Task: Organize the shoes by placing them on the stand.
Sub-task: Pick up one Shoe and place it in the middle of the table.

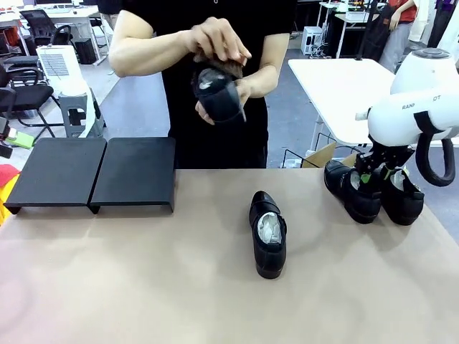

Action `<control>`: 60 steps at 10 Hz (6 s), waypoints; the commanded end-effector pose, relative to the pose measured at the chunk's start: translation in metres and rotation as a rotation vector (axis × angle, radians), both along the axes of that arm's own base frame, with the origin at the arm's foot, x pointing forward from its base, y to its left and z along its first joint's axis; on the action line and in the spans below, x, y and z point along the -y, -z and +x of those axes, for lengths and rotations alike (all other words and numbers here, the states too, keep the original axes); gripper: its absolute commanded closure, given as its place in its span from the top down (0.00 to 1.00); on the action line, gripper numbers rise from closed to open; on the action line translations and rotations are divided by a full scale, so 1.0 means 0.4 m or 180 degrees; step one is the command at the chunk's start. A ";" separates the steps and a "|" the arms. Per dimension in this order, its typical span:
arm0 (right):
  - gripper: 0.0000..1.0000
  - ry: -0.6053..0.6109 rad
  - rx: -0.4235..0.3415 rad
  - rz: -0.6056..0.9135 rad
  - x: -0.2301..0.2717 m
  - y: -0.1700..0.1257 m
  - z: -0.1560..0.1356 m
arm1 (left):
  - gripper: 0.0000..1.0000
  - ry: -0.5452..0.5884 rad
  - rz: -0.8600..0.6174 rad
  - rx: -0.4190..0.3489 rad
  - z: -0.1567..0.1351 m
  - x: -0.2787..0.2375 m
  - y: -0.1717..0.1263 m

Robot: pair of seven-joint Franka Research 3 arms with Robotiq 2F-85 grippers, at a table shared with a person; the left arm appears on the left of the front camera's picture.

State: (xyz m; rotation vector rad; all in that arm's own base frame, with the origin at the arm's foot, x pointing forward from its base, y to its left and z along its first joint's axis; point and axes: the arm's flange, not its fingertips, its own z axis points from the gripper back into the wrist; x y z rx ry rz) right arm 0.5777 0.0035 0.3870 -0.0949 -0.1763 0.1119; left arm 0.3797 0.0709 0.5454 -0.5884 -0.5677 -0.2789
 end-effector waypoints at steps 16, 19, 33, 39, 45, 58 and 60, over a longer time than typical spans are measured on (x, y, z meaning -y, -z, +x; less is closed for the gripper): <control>0.00 0.0193 -0.0228 0.0433 0.028 0.077 -0.010 | 1.00 0.0046 -0.0020 0.0039 0.001 -0.004 -0.001; 0.00 0.0327 0.0220 0.0406 0.031 -0.160 -0.171 | 1.00 0.0046 -0.0020 0.0039 0.001 -0.004 -0.001; 0.00 0.1016 0.0991 0.0244 0.010 -0.548 -0.658 | 1.00 0.0046 -0.0020 0.0039 0.001 -0.004 -0.001; 0.00 0.0416 0.1006 0.0427 -0.197 -0.600 -0.746 | 1.00 0.0046 -0.0020 0.0039 0.001 -0.004 -0.001; 0.00 0.0677 0.0954 0.0279 -0.254 -0.587 -0.848 | 1.00 0.0046 -0.0020 0.0039 0.001 -0.004 -0.001; 0.00 0.0552 0.0853 0.0503 -0.367 -0.604 -0.946 | 1.00 0.0046 -0.0020 0.0039 0.001 -0.004 -0.001; 0.00 0.0375 0.0837 0.0711 -0.404 -0.619 -0.931 | 1.00 0.0046 -0.0020 0.0039 0.001 -0.004 -0.001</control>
